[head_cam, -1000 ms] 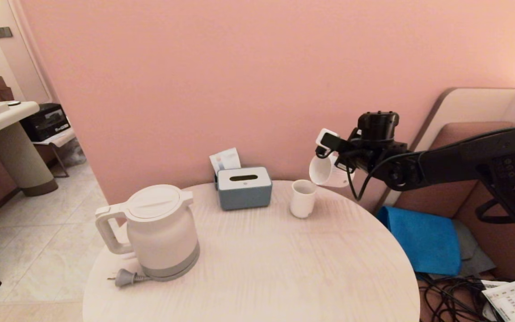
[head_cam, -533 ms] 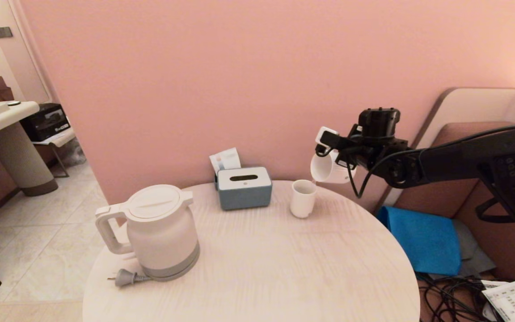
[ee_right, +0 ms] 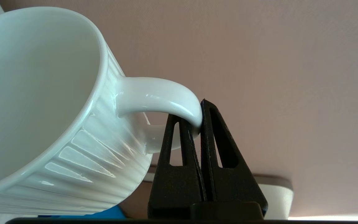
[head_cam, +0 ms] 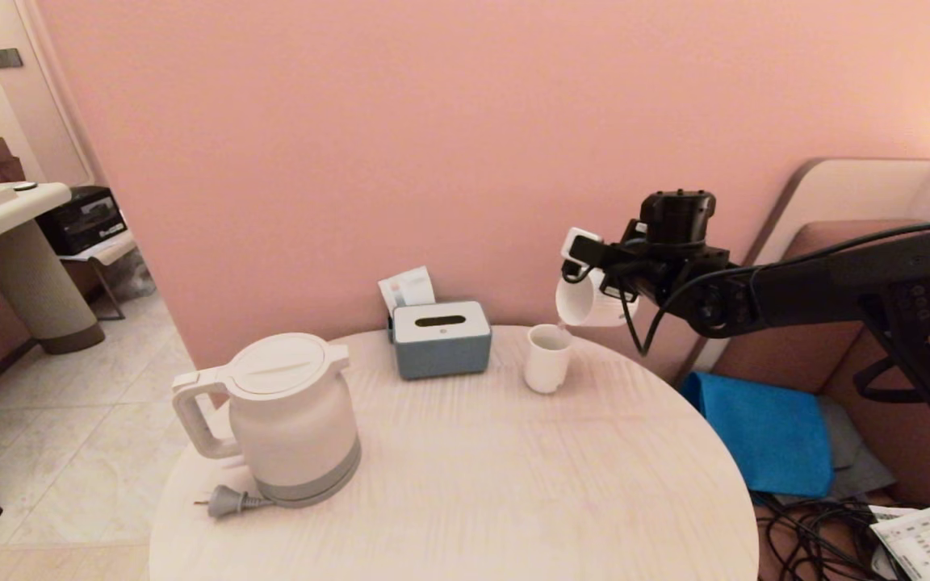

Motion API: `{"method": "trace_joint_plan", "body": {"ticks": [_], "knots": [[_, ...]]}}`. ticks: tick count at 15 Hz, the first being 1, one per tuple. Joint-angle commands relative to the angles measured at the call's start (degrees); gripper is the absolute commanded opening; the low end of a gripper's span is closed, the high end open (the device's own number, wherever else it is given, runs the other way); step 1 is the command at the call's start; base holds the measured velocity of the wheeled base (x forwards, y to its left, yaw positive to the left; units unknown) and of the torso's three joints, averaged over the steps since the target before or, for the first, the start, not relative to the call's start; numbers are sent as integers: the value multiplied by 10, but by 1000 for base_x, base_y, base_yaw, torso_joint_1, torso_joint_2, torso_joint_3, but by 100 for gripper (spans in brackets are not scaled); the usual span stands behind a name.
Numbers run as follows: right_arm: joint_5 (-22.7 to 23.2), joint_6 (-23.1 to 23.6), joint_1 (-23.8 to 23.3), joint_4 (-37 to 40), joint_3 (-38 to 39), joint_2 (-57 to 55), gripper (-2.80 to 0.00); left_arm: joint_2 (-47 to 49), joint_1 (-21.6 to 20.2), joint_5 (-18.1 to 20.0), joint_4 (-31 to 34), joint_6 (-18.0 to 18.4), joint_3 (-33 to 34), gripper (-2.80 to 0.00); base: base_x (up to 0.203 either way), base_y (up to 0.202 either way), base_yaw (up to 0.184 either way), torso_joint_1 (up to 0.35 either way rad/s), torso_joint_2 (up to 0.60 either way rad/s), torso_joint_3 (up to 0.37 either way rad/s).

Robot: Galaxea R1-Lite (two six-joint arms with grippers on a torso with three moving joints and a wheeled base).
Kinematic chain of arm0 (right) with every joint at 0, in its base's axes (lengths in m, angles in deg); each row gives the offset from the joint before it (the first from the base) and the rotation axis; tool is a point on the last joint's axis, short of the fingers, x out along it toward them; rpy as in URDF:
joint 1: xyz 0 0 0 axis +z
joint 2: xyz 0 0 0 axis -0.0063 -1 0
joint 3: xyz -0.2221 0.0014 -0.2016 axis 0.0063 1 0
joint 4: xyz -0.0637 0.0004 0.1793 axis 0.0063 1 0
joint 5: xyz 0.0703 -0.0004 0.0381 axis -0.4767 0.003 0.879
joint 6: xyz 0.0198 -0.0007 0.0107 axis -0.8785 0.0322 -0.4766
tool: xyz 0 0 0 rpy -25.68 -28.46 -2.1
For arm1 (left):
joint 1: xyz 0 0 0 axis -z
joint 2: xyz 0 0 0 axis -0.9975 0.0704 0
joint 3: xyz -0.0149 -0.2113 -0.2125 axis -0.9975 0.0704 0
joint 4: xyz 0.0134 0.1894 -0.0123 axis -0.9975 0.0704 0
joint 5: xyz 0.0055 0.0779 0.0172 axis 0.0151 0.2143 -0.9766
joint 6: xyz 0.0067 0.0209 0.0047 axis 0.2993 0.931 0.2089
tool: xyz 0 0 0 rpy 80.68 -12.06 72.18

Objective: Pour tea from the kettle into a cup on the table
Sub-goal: Pour water into another cup

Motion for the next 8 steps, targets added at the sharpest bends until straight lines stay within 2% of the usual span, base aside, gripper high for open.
{"method": "trace_joint_plan", "body": {"ticks": [1,8], "knots": [[-2,7,3,-1,-3,0,-280,1,0,0,0,0,0,-280,0,0,0,0,0,0],[-12,35,11,-2,-4,0,-280,1,0,0,0,0,0,-280,0,0,0,0,0,0]]}}
